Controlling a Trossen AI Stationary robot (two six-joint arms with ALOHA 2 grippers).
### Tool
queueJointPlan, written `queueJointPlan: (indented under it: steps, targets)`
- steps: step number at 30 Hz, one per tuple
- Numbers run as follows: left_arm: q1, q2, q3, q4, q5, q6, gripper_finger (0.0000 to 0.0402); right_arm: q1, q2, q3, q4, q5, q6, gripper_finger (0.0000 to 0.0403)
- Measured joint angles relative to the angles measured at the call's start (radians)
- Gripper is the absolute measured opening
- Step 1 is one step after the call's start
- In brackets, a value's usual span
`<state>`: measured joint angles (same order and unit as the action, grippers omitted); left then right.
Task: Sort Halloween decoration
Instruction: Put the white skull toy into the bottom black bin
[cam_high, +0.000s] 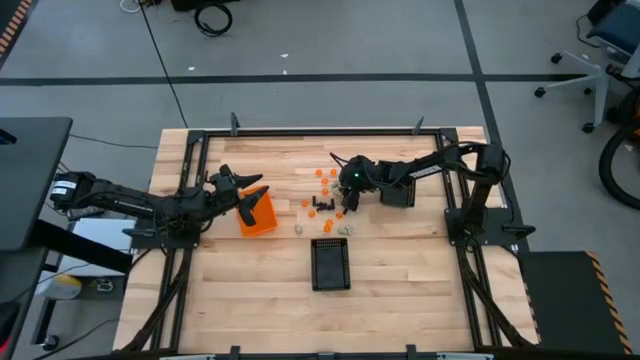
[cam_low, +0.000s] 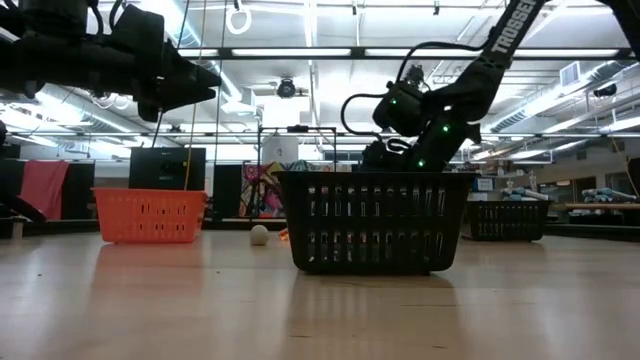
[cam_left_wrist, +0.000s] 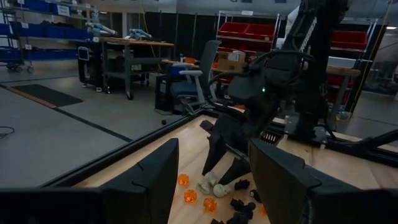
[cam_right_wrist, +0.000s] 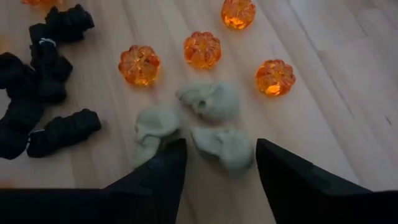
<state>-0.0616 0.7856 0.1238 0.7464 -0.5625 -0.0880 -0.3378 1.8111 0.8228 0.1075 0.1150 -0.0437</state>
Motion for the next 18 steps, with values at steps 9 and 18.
queueJointPlan:
  steps: [9,18]
  targets:
    - [0.0,0.0,0.0,-0.002,0.0,-0.006,0.0203,0.0,-0.005,-0.001,-0.022,-0.034,-0.01,0.0123]
    - [0.0,0.0,0.0,-0.004,0.0,-0.006,0.0203,0.018,-0.005,-0.004,-0.011,-0.024,-0.02,0.0072]
